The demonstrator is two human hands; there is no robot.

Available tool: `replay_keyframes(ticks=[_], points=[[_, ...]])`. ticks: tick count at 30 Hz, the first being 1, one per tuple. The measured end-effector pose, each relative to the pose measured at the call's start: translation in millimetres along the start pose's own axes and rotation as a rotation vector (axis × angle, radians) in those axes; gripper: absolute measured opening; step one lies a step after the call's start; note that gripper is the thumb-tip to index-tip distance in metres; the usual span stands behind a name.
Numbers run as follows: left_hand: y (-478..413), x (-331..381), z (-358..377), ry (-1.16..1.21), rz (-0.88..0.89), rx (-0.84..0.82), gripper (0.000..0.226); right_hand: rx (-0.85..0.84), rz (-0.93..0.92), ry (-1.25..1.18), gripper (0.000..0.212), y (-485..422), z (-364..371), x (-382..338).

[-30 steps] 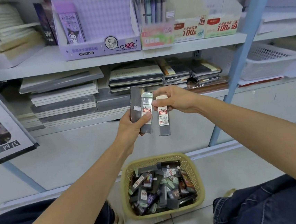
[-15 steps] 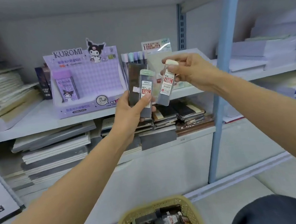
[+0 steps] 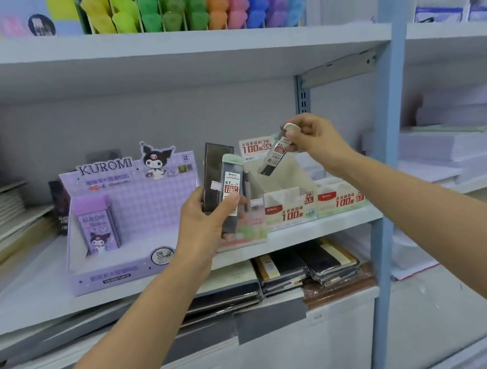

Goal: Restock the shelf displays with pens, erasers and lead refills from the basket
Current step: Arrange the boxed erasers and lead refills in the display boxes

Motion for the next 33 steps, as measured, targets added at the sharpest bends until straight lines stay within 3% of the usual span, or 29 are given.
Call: replay_keyframes(ticks=[11, 15, 20, 23, 26, 29, 33], points=[[-12, -4, -6, 0.036, -0.058, -0.094, 0.031, -0.318, -0.016, 0.366, 0.024, -15, 77, 22], [-8, -4, -8, 0.068, -0.074, -0.096, 0.036, -0.259, 0.041, 0.304, 0.021, -11, 77, 30], [-4, -4, -7, 0.124, -0.102, -0.053, 0.035, -0.086, -0.061, 0.488, 0.015, -5, 65, 19], [-4, -5, -7, 0.121, -0.103, -0.015, 0.037, 0.026, -0.089, 0.259, 0.022, 8, 51, -1], [-4, -6, 0, 0.125, -0.114, 0.006, 0.032, -0.204, 0.014, -0.063, 0.032, 27, 67, -13], [-4, -6, 15, 0.11, -0.125, -0.014, 0.032, -0.38, 0.027, -0.052, 0.032, 43, 81, -20], [-6, -6, 26, 0.156, -0.145, -0.016, 0.037, -0.275, 0.019, -0.095, 0.024, 36, 49, -28]])
Point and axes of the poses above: each hand's wrist, its own y-axis away from the middle knuckle, its own z-axis out of the palm, x = y × z, the point moved 9 cm from there along -y, towards the middle knuckle, and after that the axes turned 1 degree about z, right-handed, at the moved point
